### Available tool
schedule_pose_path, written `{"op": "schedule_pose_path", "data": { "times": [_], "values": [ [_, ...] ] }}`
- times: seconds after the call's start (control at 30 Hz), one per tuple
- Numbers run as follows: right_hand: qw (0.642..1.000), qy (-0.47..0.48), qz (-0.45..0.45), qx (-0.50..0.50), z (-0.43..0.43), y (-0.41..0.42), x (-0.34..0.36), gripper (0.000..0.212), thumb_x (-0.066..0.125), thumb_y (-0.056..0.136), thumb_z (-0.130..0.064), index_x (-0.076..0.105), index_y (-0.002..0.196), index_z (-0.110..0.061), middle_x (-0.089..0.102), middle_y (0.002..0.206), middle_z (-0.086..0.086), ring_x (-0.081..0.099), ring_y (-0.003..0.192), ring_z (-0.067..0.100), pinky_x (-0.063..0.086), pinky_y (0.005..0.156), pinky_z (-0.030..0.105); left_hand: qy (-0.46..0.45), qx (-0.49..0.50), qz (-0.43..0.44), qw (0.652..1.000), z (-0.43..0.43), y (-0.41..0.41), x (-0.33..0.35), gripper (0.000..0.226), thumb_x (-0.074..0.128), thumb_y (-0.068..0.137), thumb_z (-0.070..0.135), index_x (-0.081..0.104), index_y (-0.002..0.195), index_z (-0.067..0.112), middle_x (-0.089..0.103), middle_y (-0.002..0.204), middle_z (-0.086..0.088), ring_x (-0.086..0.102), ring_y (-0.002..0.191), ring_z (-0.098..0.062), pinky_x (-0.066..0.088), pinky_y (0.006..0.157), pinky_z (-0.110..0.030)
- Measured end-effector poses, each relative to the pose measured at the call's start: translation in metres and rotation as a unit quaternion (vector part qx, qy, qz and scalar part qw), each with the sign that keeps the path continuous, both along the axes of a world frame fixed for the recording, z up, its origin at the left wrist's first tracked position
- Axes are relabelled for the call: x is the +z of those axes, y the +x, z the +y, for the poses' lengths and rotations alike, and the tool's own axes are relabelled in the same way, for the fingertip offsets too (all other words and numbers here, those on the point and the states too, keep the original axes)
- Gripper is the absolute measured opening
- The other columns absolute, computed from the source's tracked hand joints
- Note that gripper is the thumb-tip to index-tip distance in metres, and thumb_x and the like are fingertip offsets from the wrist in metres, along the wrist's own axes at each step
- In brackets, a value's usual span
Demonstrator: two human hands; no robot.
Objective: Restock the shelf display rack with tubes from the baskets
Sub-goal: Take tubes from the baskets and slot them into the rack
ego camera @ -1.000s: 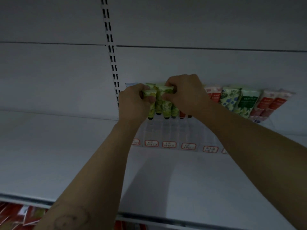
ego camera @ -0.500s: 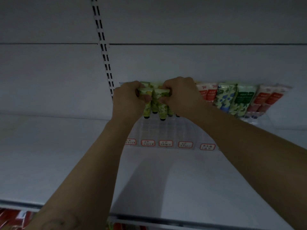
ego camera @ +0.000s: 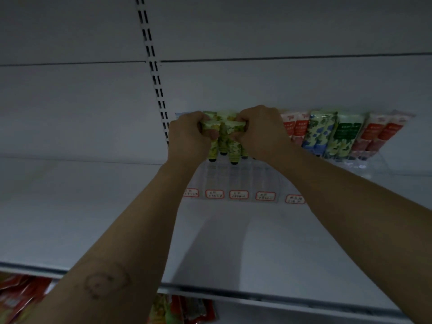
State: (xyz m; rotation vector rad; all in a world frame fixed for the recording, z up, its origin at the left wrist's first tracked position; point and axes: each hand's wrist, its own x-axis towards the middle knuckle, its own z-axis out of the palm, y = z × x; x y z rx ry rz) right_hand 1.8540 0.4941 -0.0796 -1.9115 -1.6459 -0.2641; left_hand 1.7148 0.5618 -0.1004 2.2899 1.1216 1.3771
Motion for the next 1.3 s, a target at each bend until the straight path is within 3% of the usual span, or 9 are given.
{"op": "schedule_pose_path", "data": {
  "times": [0.13, 0.27, 0.33, 0.4, 0.53, 0.67, 0.9, 1.1, 1.3],
  "values": [
    [1.0, -0.018, 0.016, 0.006, -0.002, -0.003, 0.002, 0.026, 0.07, 0.083, -0.021, 0.07, 0.104, -0.006, 0.068, 0.103, 0.015, 0.062, 0.095, 0.031, 0.049, 0.084, 0.032, -0.007, 0.022, 0.019, 1.0, -0.001, 0.001, 0.001, 0.008, 0.063, 0.08, 0.0, 0.069, 0.084, 0.003, 0.052, 0.062, 0.005, 0.038, 0.052, 0.003, 0.031, 0.047, -0.003],
    [0.998, -0.043, 0.033, 0.006, -0.014, -0.008, 0.011, 0.016, 0.067, 0.081, -0.013, 0.071, 0.093, -0.003, 0.069, 0.092, 0.013, 0.064, 0.088, 0.029, 0.051, 0.077, 0.035, -0.046, 0.031, 0.052, 0.997, -0.011, -0.001, 0.009, 0.013, 0.063, 0.082, 0.008, 0.071, 0.092, 0.009, 0.066, 0.078, -0.004, 0.06, 0.071, -0.017, 0.031, 0.052, -0.014],
    [0.997, -0.041, 0.059, 0.009, -0.028, -0.012, 0.015, 0.032, 0.067, 0.082, -0.013, 0.066, 0.113, -0.004, 0.067, 0.106, 0.013, 0.063, 0.101, 0.03, 0.051, 0.083, 0.033, -0.077, 0.032, 0.086, 0.993, -0.016, -0.004, 0.018, 0.018, 0.064, 0.083, 0.014, 0.071, 0.099, 0.013, 0.07, 0.092, -0.007, 0.064, 0.086, -0.023, 0.038, 0.062, -0.019],
    [0.995, -0.032, 0.096, 0.008, -0.049, -0.018, 0.023, 0.061, 0.071, 0.084, -0.022, 0.046, 0.139, -0.011, 0.058, 0.129, 0.011, 0.055, 0.117, 0.027, 0.047, 0.096, 0.034, -0.084, 0.03, 0.106, 0.99, -0.026, -0.012, 0.027, 0.03, 0.066, 0.084, 0.018, 0.067, 0.114, 0.018, 0.069, 0.108, -0.006, 0.063, 0.099, -0.024, 0.044, 0.075, -0.022],
    [0.997, -0.031, 0.073, 0.015, -0.098, -0.026, 0.033, 0.06, 0.07, 0.084, -0.034, 0.048, 0.137, -0.016, 0.06, 0.126, 0.007, 0.056, 0.114, 0.024, 0.048, 0.091, 0.034, -0.063, 0.047, 0.144, 0.986, -0.061, -0.031, 0.04, 0.051, 0.065, 0.087, 0.025, 0.049, 0.135, 0.026, 0.056, 0.129, -0.002, 0.053, 0.115, -0.023, 0.044, 0.089, -0.032],
    [0.994, -0.044, 0.101, -0.004, -0.148, -0.037, 0.026, 0.048, 0.071, 0.082, -0.034, 0.058, 0.125, -0.015, 0.064, 0.118, 0.007, 0.06, 0.105, 0.024, 0.052, 0.084, 0.035, -0.026, 0.072, 0.231, 0.97, -0.112, -0.058, 0.044, 0.04, 0.062, 0.088, 0.032, 0.056, 0.127, 0.026, 0.058, 0.128, 0.0, 0.051, 0.117, -0.023, 0.043, 0.09, -0.034],
    [0.989, -0.106, 0.098, -0.016, -0.237, -0.062, -0.004, 0.069, 0.068, 0.083, -0.047, 0.042, 0.143, -0.024, 0.054, 0.137, 0.0, 0.054, 0.119, 0.021, 0.047, 0.098, 0.036, -0.052, 0.026, 0.314, 0.948, -0.207, -0.097, 0.019, 0.046, 0.063, 0.087, 0.043, 0.053, 0.13, 0.027, 0.057, 0.129, 0.003, 0.052, 0.117, -0.022, 0.047, 0.095, -0.036],
    [0.985, -0.126, 0.114, -0.004, -0.313, -0.089, -0.043, 0.056, 0.072, 0.08, -0.041, 0.054, 0.131, -0.025, 0.063, 0.124, -0.003, 0.058, 0.111, 0.015, 0.049, 0.095, 0.035, -0.033, -0.038, 0.342, 0.938, -0.286, -0.112, -0.017, 0.043, 0.061, 0.087, 0.042, 0.057, 0.126, 0.026, 0.06, 0.124, 0.005, 0.051, 0.116, -0.018, 0.046, 0.093, -0.036],
    [0.941, -0.313, 0.13, 0.024, -0.352, -0.102, -0.105, 0.057, 0.069, 0.085, -0.038, 0.051, 0.135, -0.018, 0.057, 0.129, 0.007, 0.056, 0.112, 0.024, 0.048, 0.093, 0.034, -0.069, -0.096, 0.392, 0.913, -0.333, -0.1, -0.082, 0.04, 0.062, 0.086, 0.046, 0.06, 0.121, 0.027, 0.064, 0.117, 0.002, 0.056, 0.11, -0.02, 0.047, 0.088, -0.033]
  ]
}}
